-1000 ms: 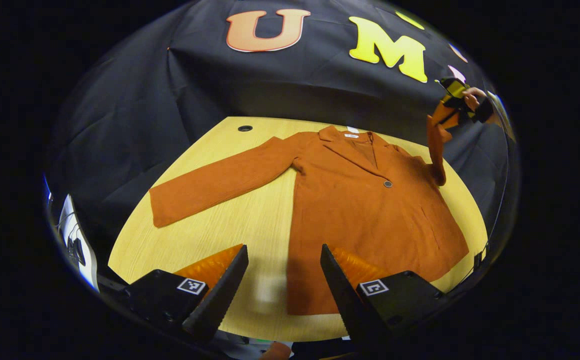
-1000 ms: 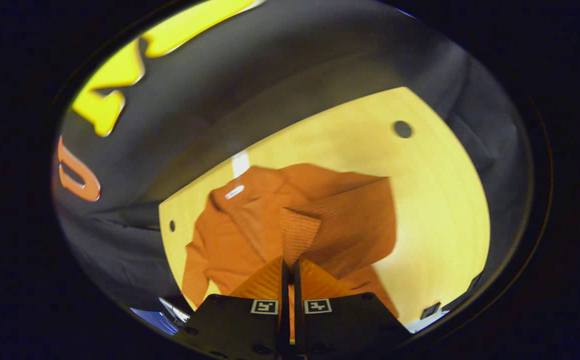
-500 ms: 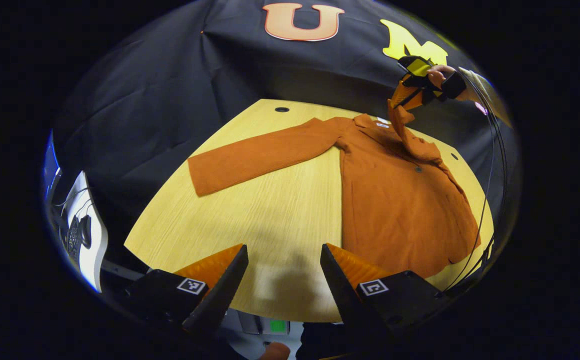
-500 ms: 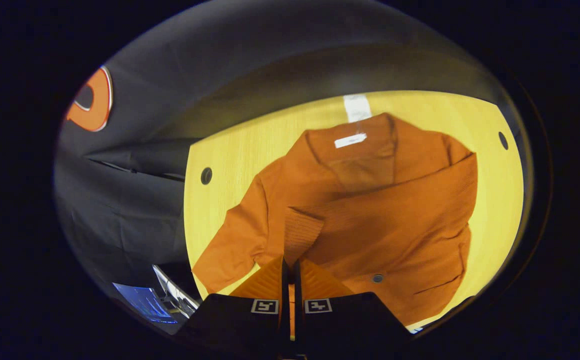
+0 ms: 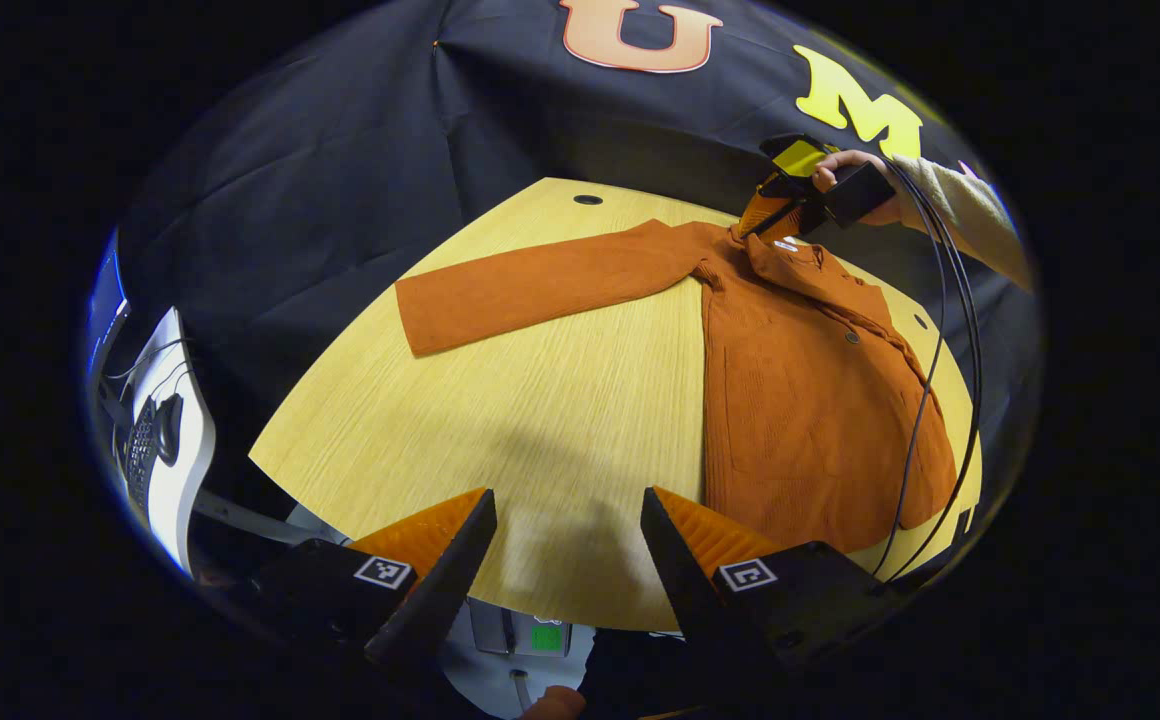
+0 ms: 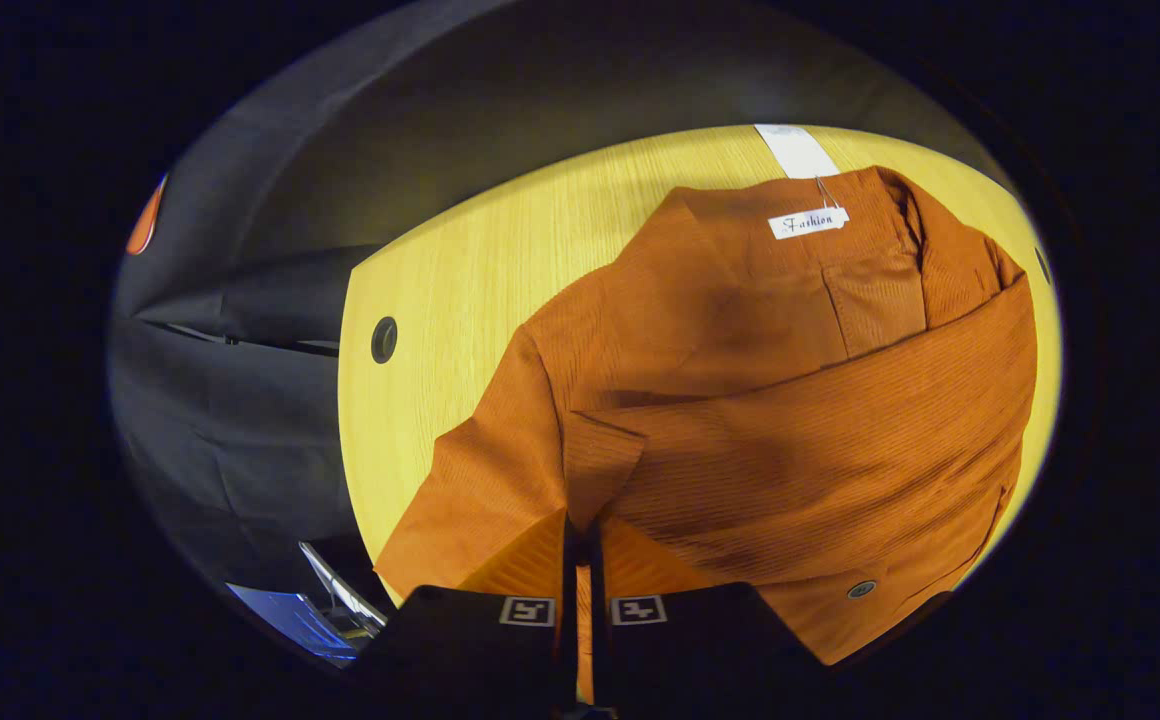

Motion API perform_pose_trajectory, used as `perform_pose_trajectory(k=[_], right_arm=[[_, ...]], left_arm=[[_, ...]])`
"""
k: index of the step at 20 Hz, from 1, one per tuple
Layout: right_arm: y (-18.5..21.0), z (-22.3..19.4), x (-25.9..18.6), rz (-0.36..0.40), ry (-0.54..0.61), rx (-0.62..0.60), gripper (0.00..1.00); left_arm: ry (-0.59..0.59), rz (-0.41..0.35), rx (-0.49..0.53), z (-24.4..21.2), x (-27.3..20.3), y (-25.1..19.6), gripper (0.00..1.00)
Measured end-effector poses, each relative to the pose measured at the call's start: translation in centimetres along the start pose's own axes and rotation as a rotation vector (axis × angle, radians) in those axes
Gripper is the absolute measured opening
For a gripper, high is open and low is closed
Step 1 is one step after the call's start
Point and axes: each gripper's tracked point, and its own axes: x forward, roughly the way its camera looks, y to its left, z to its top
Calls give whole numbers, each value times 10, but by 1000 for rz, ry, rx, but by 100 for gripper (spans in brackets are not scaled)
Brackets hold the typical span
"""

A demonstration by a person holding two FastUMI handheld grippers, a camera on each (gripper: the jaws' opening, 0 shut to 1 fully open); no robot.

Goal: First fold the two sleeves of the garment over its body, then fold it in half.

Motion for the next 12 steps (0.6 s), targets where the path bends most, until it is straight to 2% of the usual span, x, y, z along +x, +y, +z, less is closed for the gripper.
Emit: perform_pose_trajectory(k=[2, 3, 5, 7, 8, 11, 12], right_arm=[[2, -1, -4, 38, 5, 39, 5], [4, -2, -7, 61, 13, 49, 12], [10, -5, -23, 113, 27, 32, 37], [0, -12, -27, 90, 13, 4, 66], [-5, -12, -36, 81, -3, -7, 77], [-30, -23, -60, 16, -52, -70, 77], [-44, -27, -72, -25, -82, -96, 85]], left_arm=[[-28, 16, 5, 14, 8, 4, 95], [-25, 24, -4, 19, 11, 5, 95], [-20, 40, -51, 33, 20, 11, 95], [0, 70, -107, 51, 28, 20, 95], [16, 102, -125, 60, 35, 34, 95], [76, 147, -195, 89, 59, 59, 96], [96, 177, -208, 98, 63, 72, 95]])
